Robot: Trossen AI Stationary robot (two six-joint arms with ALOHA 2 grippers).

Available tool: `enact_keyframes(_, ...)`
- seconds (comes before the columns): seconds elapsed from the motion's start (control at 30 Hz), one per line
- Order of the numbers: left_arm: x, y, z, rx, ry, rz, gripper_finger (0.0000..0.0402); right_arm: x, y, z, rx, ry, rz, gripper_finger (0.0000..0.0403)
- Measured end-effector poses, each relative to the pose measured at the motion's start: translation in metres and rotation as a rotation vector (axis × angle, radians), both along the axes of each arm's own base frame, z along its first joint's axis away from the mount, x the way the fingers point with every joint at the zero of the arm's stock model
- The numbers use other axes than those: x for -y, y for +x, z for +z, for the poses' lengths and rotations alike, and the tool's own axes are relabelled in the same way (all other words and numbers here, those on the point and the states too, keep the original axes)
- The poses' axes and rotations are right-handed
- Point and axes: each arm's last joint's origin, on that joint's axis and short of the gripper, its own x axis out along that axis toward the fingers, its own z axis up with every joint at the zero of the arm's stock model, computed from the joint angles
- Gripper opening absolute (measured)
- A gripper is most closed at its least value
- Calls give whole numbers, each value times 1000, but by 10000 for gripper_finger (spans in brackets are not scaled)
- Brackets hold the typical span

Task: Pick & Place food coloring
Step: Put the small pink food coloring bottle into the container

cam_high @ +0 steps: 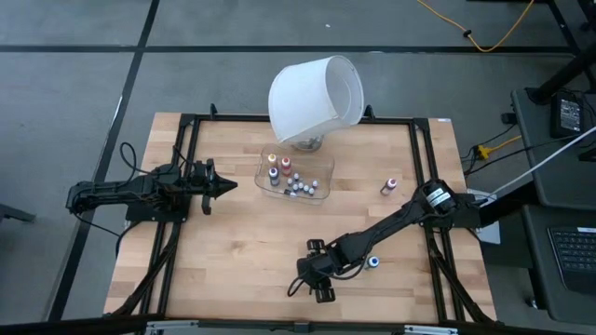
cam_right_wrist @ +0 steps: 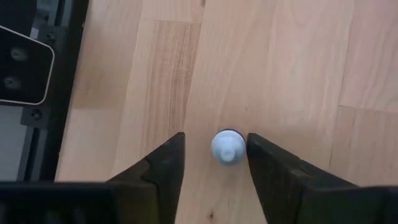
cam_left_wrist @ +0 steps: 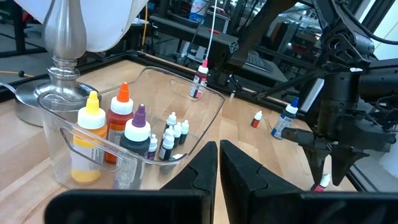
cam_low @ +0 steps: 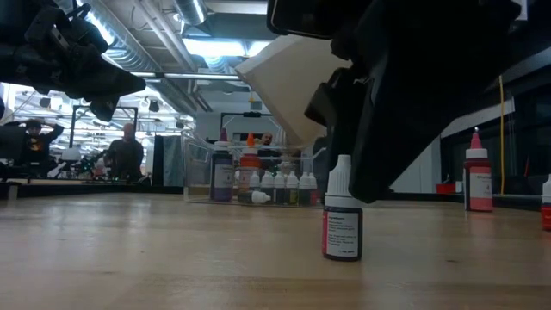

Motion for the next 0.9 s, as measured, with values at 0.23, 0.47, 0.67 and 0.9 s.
enact_keyframes(0.23, 0, 0, 0, 0, 0, 0, 15, 1, 1, 0, 0, -1, -2, 115)
enact_keyframes(0.47, 0, 0, 0, 0, 0, 0, 15, 1, 1, 1, 1, 0, 0, 73)
enact_keyframes(0.67, 0, 0, 0, 0, 0, 0, 15, 8, 6, 19, -58, -15, 14, 76)
enact_keyframes(0.9, 0, 0, 0, 0, 0, 0, 15, 47, 25, 77, -118, -119, 15, 70)
